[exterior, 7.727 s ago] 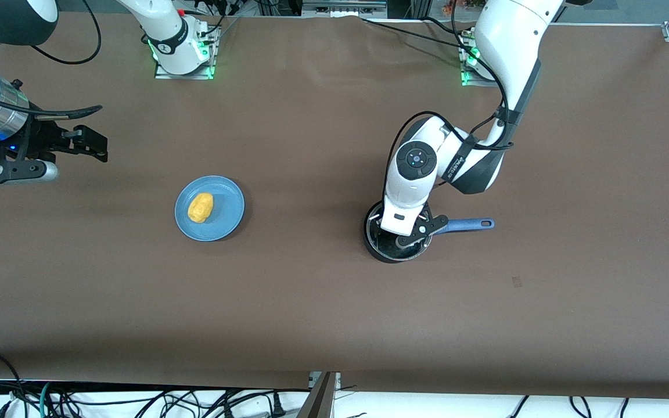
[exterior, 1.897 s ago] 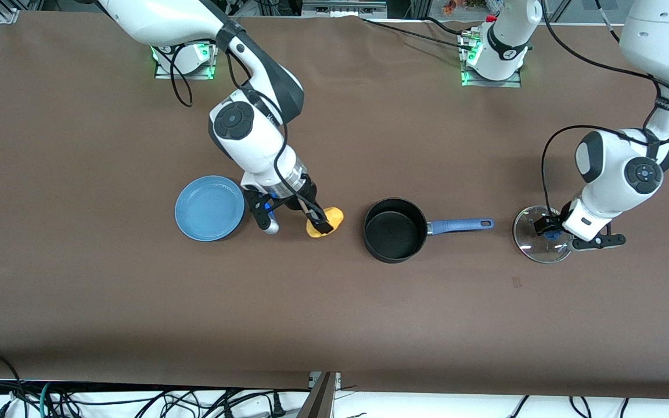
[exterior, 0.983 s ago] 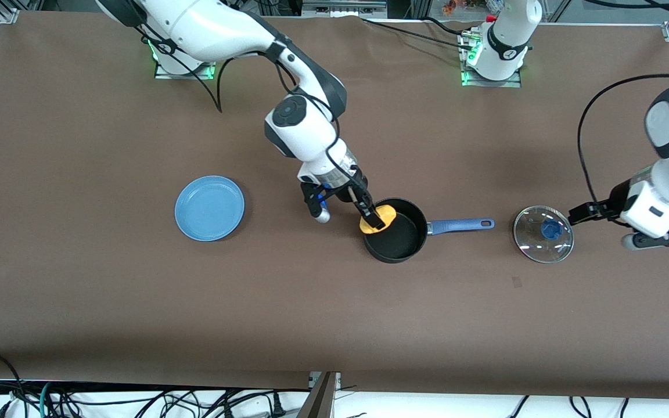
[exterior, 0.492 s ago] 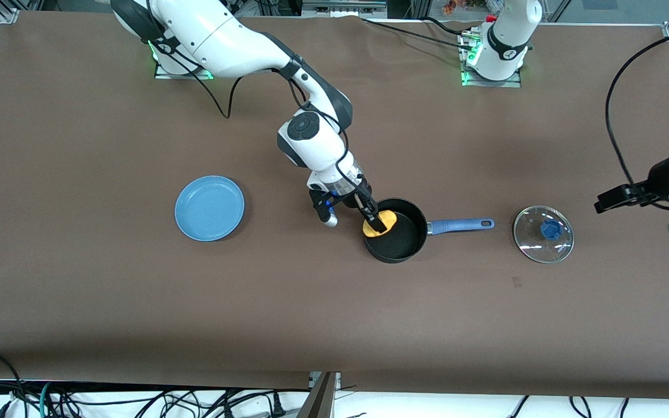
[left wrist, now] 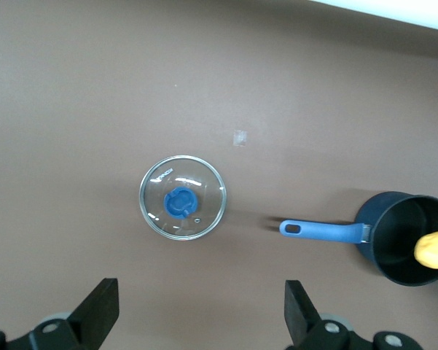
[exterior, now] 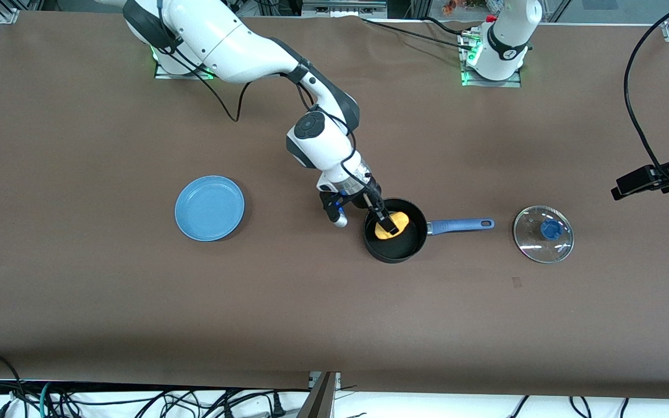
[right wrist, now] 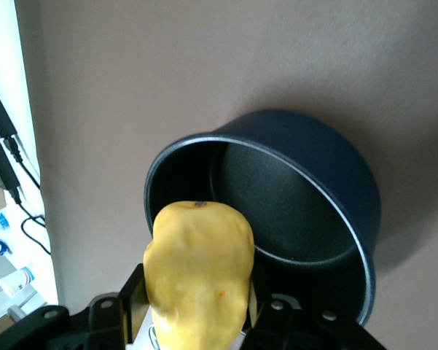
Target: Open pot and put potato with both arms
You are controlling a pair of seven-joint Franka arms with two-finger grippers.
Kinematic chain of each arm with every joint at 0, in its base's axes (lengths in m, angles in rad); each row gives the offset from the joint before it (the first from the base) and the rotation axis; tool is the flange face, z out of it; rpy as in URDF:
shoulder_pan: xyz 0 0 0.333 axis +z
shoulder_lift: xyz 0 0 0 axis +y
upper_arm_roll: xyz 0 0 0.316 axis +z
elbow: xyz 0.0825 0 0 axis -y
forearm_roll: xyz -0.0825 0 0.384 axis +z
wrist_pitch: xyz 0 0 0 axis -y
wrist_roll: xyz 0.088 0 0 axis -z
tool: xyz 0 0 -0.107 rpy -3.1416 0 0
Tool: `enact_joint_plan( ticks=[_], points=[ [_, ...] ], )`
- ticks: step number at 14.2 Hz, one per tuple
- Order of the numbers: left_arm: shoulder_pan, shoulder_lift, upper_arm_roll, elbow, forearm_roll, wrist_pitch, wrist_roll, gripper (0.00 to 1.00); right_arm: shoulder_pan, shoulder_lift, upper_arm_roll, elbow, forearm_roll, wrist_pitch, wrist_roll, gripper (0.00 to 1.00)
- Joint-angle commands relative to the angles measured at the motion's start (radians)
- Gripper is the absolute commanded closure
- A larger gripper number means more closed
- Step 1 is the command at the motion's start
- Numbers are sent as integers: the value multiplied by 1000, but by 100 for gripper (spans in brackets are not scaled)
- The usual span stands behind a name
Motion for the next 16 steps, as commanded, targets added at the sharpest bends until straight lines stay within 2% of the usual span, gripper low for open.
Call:
enact_joint_plan(
  ticks=[1,2,5,6,9,13,16],
  points=[
    [-49,-15,20,11,-8,-23,-50,0,7,23,-8,39,-7,21,17,0],
    [-65,-15,38,11,-5,-20,-47,0,0,11,-8,39,-7,18,12,0],
    [-174,-12,170,3,-14,-14,-12,0,-22,-24,-10,37,-12,-29,3,0],
    [-178,-10,173,-2,-17,0,8,0,-22,-36,-11,37,-13,-80,2,0],
    [-182,3,173,-9,-28,32,10,0,-63,-125,-20,36,-57,-374,-105,0],
    [-177,-3,173,-75,-28,98,11,0,-141,-251,-19,36,-59,-790,-499,0],
    [-177,-3,173,-98,-28,115,11,0,-235,-348,-16,24,-55,-997,-835,0]
  ],
)
